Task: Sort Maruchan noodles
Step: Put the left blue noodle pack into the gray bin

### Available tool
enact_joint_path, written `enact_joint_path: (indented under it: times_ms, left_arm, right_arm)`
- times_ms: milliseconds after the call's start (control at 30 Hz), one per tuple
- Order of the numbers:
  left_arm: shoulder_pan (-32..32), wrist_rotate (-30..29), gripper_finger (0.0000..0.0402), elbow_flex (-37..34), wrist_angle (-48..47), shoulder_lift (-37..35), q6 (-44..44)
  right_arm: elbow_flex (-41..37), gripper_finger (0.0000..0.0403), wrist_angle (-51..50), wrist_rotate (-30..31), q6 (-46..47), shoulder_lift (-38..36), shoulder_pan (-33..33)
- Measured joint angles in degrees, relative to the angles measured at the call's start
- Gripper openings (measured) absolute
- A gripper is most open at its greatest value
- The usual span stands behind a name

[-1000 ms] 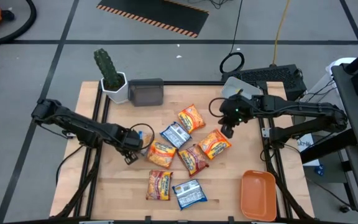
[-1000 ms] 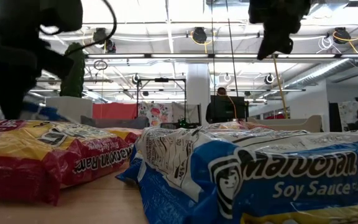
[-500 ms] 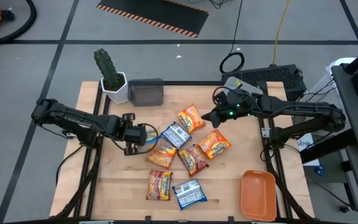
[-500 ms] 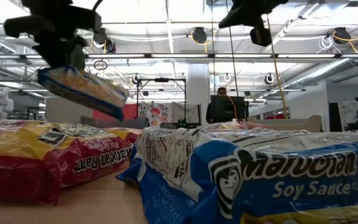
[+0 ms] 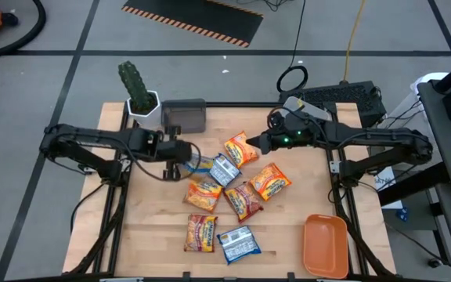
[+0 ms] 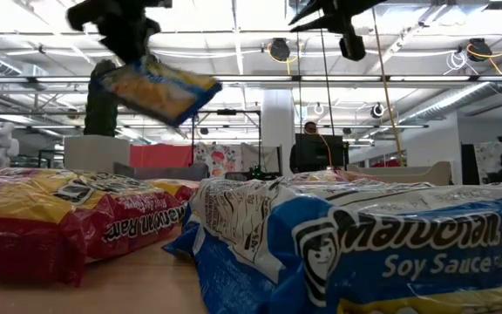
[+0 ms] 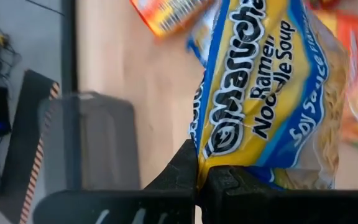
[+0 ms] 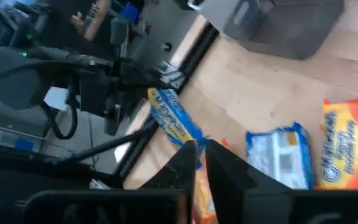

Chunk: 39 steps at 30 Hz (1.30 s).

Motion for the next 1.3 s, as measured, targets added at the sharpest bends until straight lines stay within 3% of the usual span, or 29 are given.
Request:
enact_joint_path:
  times_ms: [500,867,1300]
  left_arm:
    - [5.4,0.2,0.0001,6.4,10.1,0.0,2.8]
    - [6.3,0.6,0.0001,8.5,17.2,0.0,4.8]
    - [6.3,-2.5,0.0001,8.5,28.6,0.2,-0.1]
  right_arm:
    - [0.0,0.0162,4.9,2.7,-12.3,5.1,5.1]
    - [0.0,0.0233,7.0,3.9,-20.6,7.1,3.8]
    - [0.0,0.0256,14.6,-4.1,-24.5,7.0,-1.8]
